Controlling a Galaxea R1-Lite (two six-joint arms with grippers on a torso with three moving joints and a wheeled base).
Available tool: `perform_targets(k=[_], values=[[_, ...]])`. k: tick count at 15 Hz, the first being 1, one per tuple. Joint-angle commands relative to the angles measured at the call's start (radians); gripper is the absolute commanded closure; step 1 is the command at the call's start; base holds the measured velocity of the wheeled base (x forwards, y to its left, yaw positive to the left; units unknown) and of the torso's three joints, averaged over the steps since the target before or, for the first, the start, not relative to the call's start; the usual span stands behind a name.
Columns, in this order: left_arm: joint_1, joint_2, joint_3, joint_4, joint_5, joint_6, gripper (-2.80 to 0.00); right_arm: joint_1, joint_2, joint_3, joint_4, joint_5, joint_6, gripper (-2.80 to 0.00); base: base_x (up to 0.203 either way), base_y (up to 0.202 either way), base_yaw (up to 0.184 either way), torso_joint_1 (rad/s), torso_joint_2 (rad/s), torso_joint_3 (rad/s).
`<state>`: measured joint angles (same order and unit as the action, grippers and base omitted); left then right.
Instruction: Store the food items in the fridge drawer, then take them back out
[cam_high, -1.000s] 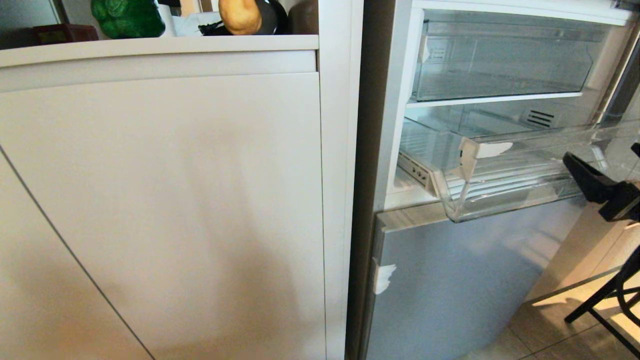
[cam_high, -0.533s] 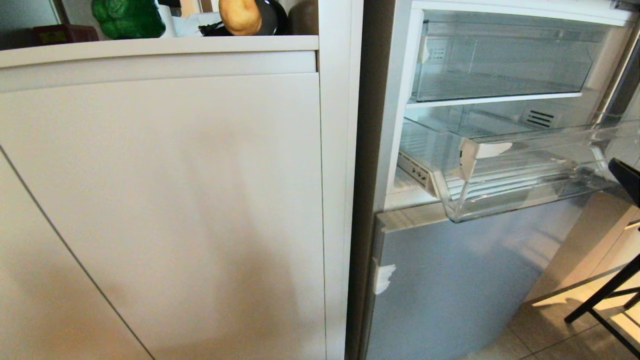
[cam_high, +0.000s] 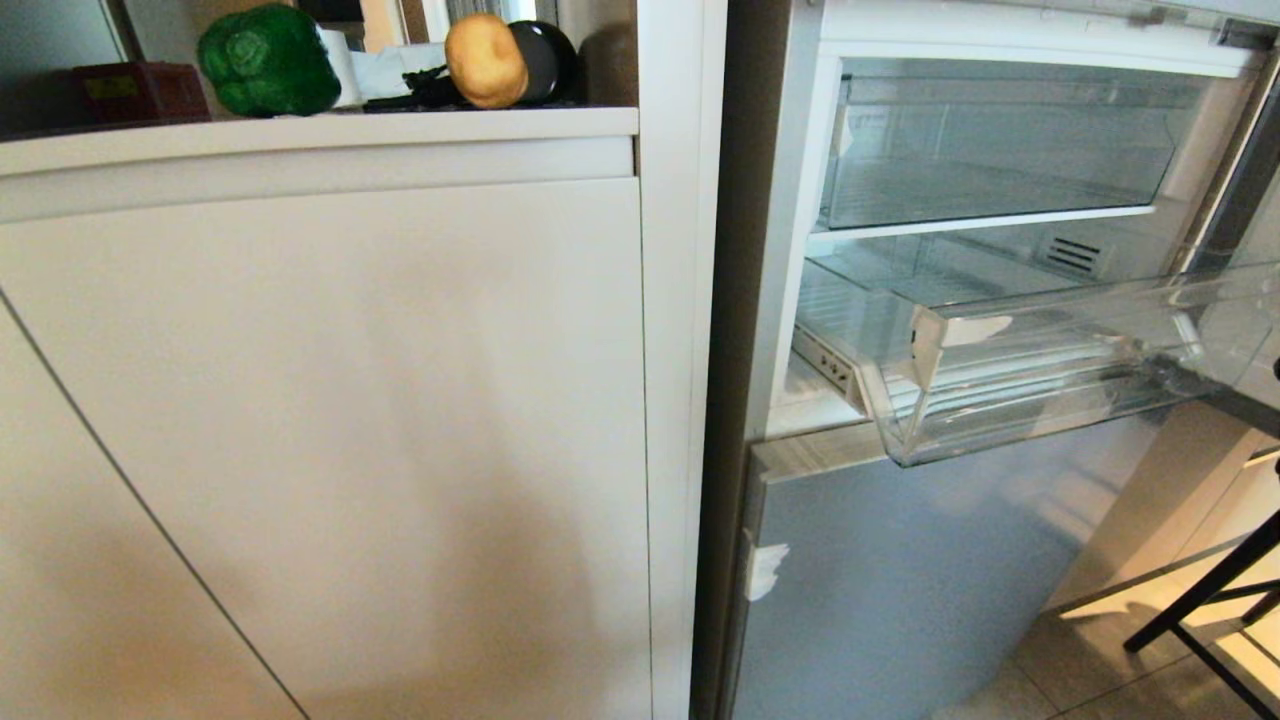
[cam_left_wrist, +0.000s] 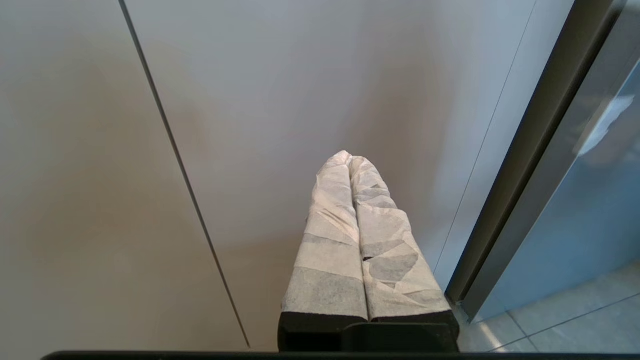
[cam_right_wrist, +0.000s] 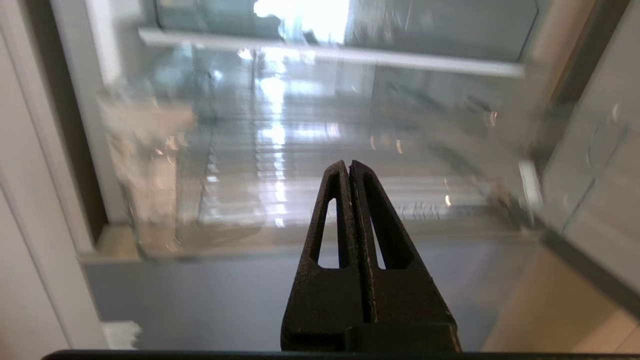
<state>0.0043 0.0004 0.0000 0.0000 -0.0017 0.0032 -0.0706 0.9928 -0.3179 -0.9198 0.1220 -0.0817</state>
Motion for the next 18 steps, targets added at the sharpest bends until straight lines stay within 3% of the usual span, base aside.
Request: perform_targets(k=[1, 18], values=[[0.000, 0.000, 0.000, 0.000, 0.000, 0.000, 0.00, 0.000, -0.008, 0.000, -0.005, 0.011, -0.001, 0.00, 0.000, 0.000, 0.000, 0.104, -0.43, -0.339], [0.000, 0.000, 0.000, 0.000, 0.000, 0.000, 0.00, 0.000, -0.003, 0.025, 0.041, 0.015, -0.005, 0.00, 0.000, 0.000, 0.000, 0.177, -0.53, -0.356]])
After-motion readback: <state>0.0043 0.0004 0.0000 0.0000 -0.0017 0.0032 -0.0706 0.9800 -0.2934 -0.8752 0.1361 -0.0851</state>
